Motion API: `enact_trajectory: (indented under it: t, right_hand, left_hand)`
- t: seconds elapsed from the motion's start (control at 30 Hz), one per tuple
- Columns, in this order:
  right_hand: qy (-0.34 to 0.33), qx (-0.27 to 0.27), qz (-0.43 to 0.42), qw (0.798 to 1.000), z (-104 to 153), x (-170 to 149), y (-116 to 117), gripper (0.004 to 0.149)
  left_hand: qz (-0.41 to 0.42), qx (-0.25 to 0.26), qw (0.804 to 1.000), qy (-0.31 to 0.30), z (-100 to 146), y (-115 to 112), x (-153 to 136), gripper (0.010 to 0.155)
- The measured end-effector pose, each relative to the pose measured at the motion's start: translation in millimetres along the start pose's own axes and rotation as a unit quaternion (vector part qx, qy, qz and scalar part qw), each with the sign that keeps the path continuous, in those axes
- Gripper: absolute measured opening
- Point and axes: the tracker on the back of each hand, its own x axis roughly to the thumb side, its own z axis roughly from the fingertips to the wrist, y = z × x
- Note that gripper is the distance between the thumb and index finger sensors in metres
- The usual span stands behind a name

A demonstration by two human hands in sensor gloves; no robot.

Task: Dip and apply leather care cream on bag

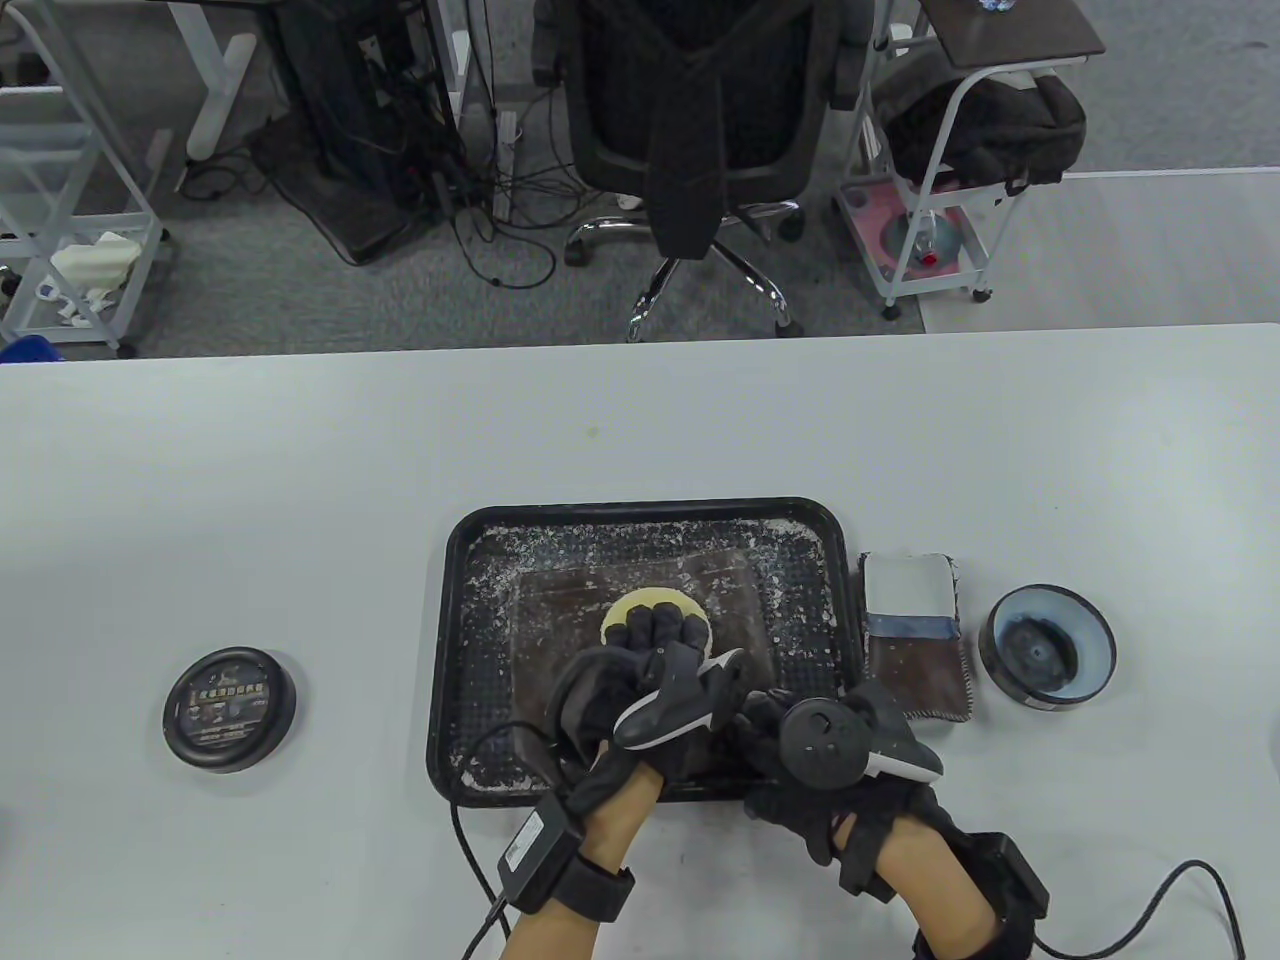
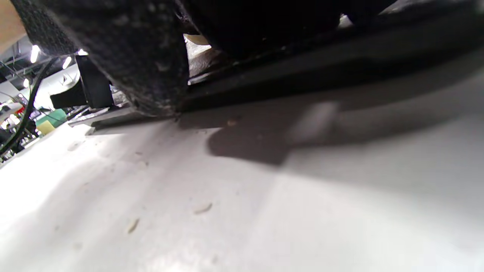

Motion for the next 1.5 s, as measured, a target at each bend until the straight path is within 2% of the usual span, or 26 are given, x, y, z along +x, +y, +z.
enact_trajectory:
  t: [0.23, 0.4, 0.67, 0.77, 1.03, 1.5]
  right_hand:
    - [0.002, -0.001, -0.052, 0.999, 1.5, -10.2, -3.1, 0.065]
    - [0.003, -0.001, -0.058, 0.998, 1.8, -11.5, -3.4, 0.063]
    - [0.008, 0.001, -0.055, 0.998, 1.8, -11.1, -3.7, 0.063]
    - [0.011, 0.001, -0.054, 0.998, 1.7, -11.0, -3.9, 0.062]
    - [0.019, 0.000, -0.047, 0.999, 0.6, -10.0, -4.8, 0.058]
    - [0.025, -0.002, -0.046, 0.999, -0.5, -9.7, -5.7, 0.056]
  left_hand:
    - [0.033, 0.015, 0.998, -0.049, -4.0, 2.6, 6.6, 0.058]
    - [0.052, 0.027, 0.996, -0.072, -7.9, 4.2, 14.6, 0.058]
    - [0.010, 0.018, 0.992, -0.125, -7.8, 7.3, 37.3, 0.057]
    - [-0.001, 0.015, 0.992, -0.128, -6.4, 7.4, 39.8, 0.056]
    - [-0.009, 0.004, 0.992, -0.124, 0.6, 4.6, 29.7, 0.057]
    - [0.015, -0.026, 0.994, -0.105, 19.0, -3.3, -8.4, 0.056]
